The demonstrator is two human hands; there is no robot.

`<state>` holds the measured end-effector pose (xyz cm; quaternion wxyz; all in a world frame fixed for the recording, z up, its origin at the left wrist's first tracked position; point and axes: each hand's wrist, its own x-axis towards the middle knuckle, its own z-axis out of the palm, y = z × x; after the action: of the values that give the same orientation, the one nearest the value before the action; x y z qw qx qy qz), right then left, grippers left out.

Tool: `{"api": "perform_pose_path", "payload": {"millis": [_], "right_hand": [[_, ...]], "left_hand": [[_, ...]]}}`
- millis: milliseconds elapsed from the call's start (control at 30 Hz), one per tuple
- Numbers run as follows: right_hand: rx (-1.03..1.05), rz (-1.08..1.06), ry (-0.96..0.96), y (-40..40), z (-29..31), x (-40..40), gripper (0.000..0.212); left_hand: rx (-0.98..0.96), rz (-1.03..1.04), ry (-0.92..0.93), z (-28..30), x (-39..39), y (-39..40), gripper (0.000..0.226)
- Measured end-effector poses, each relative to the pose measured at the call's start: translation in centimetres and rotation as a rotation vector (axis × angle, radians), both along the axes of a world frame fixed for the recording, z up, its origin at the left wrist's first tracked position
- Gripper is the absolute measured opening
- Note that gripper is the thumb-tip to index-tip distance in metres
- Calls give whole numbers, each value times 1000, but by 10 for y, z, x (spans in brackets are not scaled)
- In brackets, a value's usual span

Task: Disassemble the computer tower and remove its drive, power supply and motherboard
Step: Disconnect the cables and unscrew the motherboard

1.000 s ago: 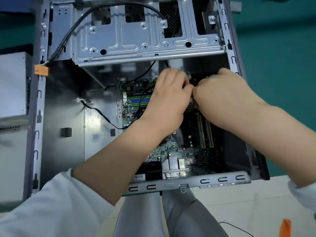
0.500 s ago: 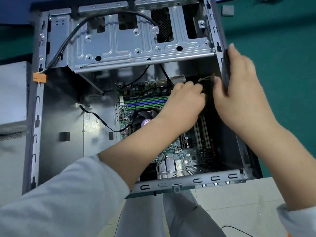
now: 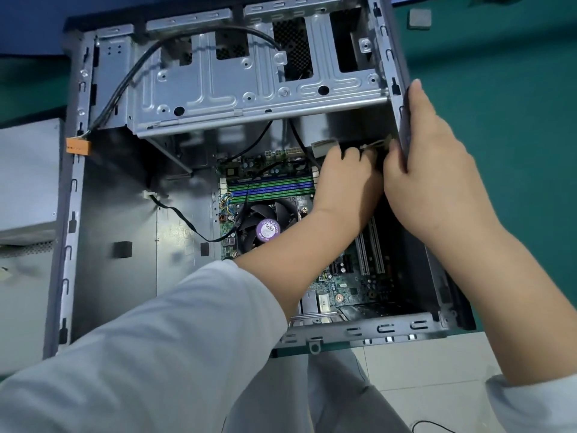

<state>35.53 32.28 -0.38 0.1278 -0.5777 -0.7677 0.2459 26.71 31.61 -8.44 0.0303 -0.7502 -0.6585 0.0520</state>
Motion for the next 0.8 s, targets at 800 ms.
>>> {"api": "perform_pose_path", "payload": {"millis": [800], "right_hand": [[-45, 21, 75, 0, -2, 6, 63]], "left_hand": [[16, 102, -50, 2, -5, 14, 19]]}}
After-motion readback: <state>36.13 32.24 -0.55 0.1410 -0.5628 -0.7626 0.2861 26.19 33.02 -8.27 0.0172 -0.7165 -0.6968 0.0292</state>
